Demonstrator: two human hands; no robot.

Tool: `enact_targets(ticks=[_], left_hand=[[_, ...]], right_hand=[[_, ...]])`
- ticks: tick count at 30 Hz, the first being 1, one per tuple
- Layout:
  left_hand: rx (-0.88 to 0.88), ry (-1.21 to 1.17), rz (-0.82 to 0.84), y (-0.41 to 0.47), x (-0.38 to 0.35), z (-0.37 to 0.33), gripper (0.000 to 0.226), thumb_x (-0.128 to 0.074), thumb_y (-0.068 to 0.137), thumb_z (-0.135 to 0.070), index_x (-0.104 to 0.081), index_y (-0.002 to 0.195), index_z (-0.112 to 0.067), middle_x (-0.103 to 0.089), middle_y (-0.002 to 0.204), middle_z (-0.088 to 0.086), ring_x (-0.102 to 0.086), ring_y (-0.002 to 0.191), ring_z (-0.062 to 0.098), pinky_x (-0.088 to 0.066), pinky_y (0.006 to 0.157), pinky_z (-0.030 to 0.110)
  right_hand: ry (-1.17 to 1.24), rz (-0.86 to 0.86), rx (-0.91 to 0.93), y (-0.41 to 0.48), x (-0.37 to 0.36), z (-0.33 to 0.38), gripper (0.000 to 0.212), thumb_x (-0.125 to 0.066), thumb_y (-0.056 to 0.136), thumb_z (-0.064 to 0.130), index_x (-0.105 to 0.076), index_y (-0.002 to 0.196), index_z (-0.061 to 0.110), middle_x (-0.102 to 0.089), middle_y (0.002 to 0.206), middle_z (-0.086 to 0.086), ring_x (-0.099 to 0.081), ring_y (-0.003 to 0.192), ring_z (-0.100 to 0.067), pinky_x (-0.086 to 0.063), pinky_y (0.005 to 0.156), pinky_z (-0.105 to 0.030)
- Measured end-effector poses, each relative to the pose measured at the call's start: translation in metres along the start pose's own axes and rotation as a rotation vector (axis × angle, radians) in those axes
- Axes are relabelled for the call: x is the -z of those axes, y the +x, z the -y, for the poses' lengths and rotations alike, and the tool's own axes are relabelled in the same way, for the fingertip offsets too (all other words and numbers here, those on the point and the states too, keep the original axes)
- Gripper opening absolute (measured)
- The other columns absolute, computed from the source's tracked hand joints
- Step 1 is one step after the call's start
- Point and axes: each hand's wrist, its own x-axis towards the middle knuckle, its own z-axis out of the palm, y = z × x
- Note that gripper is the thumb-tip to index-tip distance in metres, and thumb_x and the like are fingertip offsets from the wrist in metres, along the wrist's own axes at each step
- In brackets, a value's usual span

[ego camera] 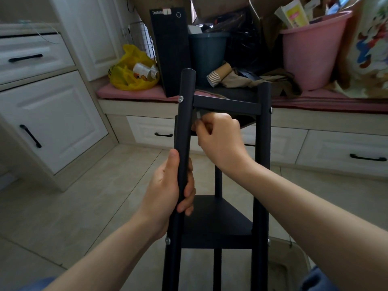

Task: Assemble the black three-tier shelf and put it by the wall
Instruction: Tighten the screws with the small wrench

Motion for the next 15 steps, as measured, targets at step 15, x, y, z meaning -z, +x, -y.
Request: enact_targets(ticks=[15], left_hand=[[-0.009,0.006,-0.019,-0.0038,0.001,0.0006,0.056,-0.043,0.087,-0.074,-0.063,0.08,-0.022,-0.043,0.052,0.001,-0.035,0.034,0.012,-0.042,0.042,0.026]], right_hand=[[-0.028,-0.07,0.112,-0.004,-0.0073,-0.0045,0.027,-0.058,0.098,0.019,-0.076,0.079,0.012,-0.069,0.064,0.004,-0.065,0.059,-0.006,-0.05,0.066,-0.019]])
